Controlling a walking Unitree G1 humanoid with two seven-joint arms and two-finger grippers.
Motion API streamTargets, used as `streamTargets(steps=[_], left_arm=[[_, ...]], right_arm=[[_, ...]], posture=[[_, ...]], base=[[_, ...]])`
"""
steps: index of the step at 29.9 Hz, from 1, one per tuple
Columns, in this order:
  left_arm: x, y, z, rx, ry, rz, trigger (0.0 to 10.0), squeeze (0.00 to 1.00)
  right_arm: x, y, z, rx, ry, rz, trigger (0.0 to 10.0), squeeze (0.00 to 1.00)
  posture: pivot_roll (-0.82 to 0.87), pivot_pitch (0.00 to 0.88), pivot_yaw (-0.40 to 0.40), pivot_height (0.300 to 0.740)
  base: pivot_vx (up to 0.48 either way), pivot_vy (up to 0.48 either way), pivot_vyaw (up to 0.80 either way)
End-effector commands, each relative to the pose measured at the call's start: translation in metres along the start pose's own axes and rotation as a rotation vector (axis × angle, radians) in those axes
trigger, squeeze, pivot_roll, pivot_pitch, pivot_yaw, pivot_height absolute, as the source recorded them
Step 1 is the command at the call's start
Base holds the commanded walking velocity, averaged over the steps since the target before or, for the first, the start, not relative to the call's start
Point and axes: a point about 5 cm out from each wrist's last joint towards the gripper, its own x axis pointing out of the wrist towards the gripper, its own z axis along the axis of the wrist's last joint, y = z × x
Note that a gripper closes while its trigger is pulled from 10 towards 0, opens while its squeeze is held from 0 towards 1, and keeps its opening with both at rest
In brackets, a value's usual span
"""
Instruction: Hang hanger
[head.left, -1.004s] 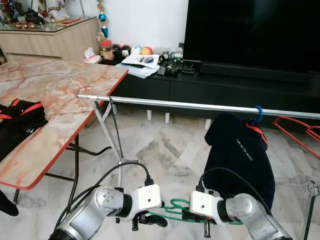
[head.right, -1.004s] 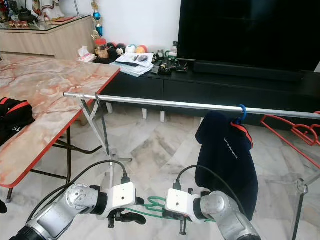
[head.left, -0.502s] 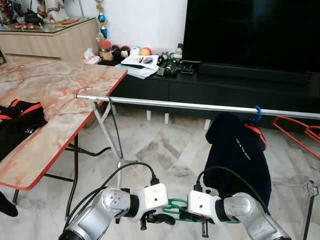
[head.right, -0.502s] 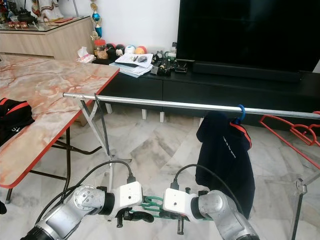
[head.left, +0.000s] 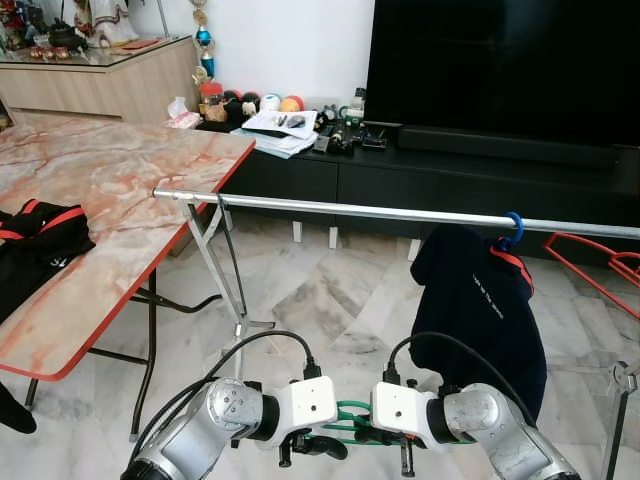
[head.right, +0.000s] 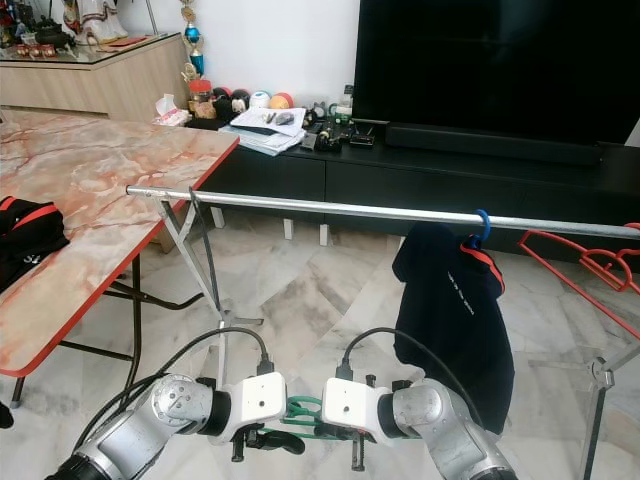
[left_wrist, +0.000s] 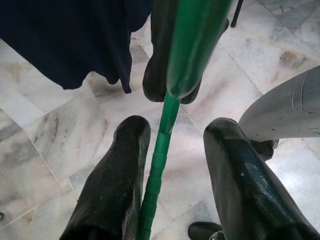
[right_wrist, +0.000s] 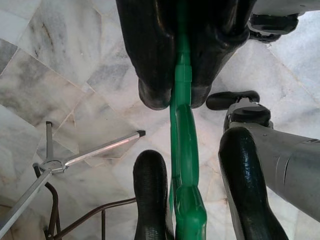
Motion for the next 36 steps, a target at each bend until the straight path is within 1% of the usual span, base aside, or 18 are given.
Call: streamTargets(steps=[1, 2, 13, 18, 29, 30, 31, 32, 36], left_arm=[[0.0018, -0.0027, -0.0034, -0.006, 0.007, -0.013, 3.3, 0.00], [0.0018, -0.0029, -0.0033, -0.010, 0.003, -0.012, 0.0, 0.00], [0.0010, -0.0040, -0.0033, -0.013, 0.001, -0.032, 0.0, 0.00], [0.0011, -0.0063, -0.0056, 0.007, 0.027, -0.056, 0.0, 0.00], [0.0003, -0.0060, -0.0055, 0.019, 0.040, -0.069, 0.0, 0.00], [0.0004, -0.0059, -0.0055, 0.020, 0.040, -0.069, 0.0, 0.00], [0.0005, -0.0059, -0.0055, 0.021, 0.041, -0.069, 0.0, 0.00], [0.0006, -0.0058, -0.0055, 0.022, 0.041, -0.068, 0.0, 0.00], [0.0008, -0.0034, -0.0059, 0.030, 0.044, -0.047, 0.0, 0.00]], right_arm=[[-0.0012, -0.0017, 0.0102, -0.021, -0.045, -0.012, 10.0, 0.00], [-0.0012, -0.0015, 0.0104, -0.020, -0.046, -0.012, 10.0, 0.00], [0.0010, 0.0016, 0.0107, -0.016, -0.047, 0.000, 10.0, 0.00], [0.0015, 0.0005, 0.0106, -0.015, -0.045, -0.002, 10.0, 0.00], [0.0025, -0.0001, 0.0112, -0.010, -0.048, -0.001, 10.0, 0.00], [0.0029, 0.0013, 0.0116, -0.004, -0.055, 0.009, 10.0, 0.23], [0.0030, 0.0023, 0.0120, -0.002, -0.063, 0.016, 10.0, 0.83], [0.0028, 0.0030, 0.0127, -0.003, -0.070, 0.022, 10.0, 1.00], [0.0020, 0.0047, 0.0148, -0.013, -0.087, 0.038, 10.0, 1.00]], posture=[[0.11, 0.000, -0.002, 0.740], [0.11, 0.000, -0.002, 0.740], [0.11, 0.000, -0.004, 0.740], [0.11, 0.000, -0.004, 0.740], [0.11, 0.000, -0.004, 0.740], [0.11, 0.000, -0.005, 0.740], [0.11, 0.000, -0.005, 0.740], [0.11, 0.000, -0.006, 0.740], [0.11, 0.000, -0.005, 0.740]], base=[[0.000, 0.000, 0.00], [0.000, 0.000, 0.00], [0.000, 0.000, 0.00], [0.000, 0.000, 0.00], [0.000, 0.000, 0.00], [0.000, 0.000, 0.00], [0.000, 0.000, 0.00], [0.000, 0.000, 0.00], [0.000, 0.000, 0.00]])
